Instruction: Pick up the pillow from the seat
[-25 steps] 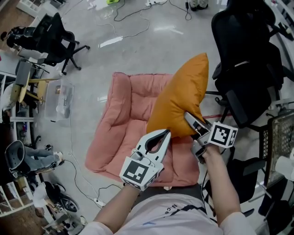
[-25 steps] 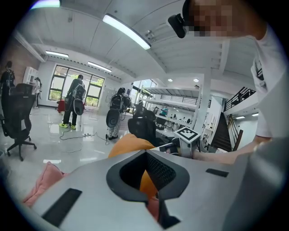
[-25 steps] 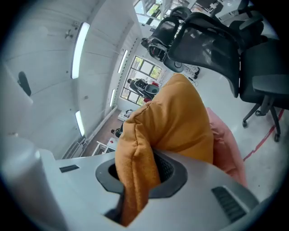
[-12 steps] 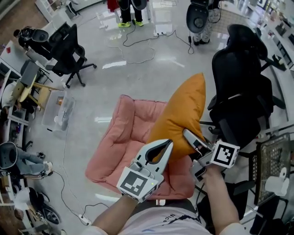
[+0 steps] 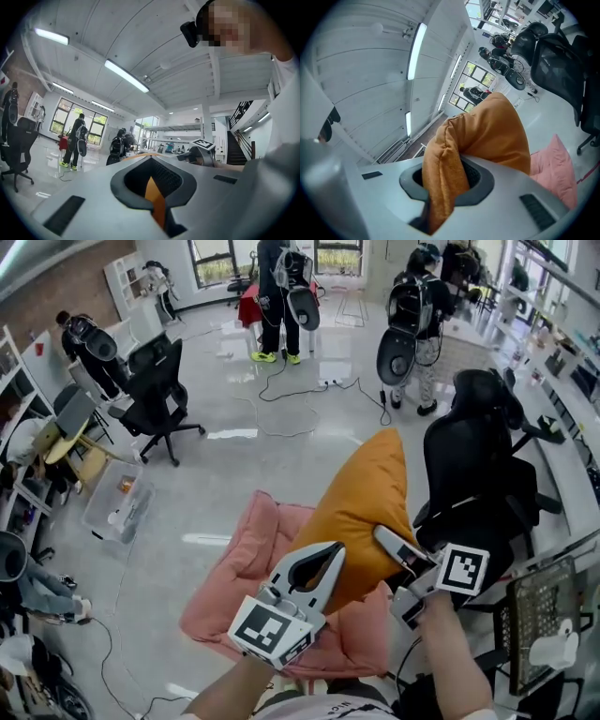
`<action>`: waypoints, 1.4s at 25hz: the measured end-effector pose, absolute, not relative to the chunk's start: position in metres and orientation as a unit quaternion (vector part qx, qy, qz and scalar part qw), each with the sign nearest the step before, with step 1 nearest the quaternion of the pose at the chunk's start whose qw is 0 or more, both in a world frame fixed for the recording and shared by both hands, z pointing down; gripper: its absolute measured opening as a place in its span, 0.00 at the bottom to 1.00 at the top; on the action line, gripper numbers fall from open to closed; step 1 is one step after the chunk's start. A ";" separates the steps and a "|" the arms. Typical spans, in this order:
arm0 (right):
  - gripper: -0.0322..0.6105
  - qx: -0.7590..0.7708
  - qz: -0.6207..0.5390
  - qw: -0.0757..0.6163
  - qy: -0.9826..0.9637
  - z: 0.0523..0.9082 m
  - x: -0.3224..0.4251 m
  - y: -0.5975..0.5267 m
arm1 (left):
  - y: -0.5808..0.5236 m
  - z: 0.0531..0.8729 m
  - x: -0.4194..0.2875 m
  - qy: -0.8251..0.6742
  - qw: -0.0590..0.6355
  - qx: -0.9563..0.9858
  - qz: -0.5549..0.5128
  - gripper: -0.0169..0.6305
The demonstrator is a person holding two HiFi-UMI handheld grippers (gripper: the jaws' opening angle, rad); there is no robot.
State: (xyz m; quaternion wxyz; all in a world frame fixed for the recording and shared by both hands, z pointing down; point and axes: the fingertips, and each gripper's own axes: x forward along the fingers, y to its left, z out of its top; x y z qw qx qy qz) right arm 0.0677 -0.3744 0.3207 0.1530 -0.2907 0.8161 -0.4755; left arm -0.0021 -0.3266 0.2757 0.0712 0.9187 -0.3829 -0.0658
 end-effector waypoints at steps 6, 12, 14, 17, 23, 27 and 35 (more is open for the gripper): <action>0.18 -0.293 -0.456 0.142 0.828 0.293 0.050 -0.366 | -0.315 0.249 -0.021 -0.382 0.064 0.919 -0.078 0.04; 0.18 -0.294 -0.450 0.152 0.830 0.268 0.036 -0.358 | -0.305 0.226 -0.034 -0.376 0.065 0.921 -0.084 0.04; 0.18 -0.299 -0.449 0.153 0.828 0.263 0.034 -0.351 | -0.299 0.222 -0.035 -0.371 0.063 0.922 -0.087 0.04; 0.18 -0.308 -0.439 0.146 0.831 0.257 0.032 -0.340 | -0.289 0.216 -0.038 -0.367 0.058 0.924 -0.093 0.04; 0.18 -0.320 -0.427 0.143 0.834 0.250 0.022 -0.320 | -0.268 0.207 -0.046 -0.359 0.048 0.927 -0.099 0.04; 0.18 -0.325 -0.436 0.147 0.827 0.253 0.018 -0.311 | -0.260 0.205 -0.051 -0.357 0.044 0.927 -0.102 0.04; 0.18 -0.324 -0.433 0.146 0.829 0.253 0.012 -0.303 | -0.253 0.204 -0.055 -0.358 0.044 0.927 -0.098 0.04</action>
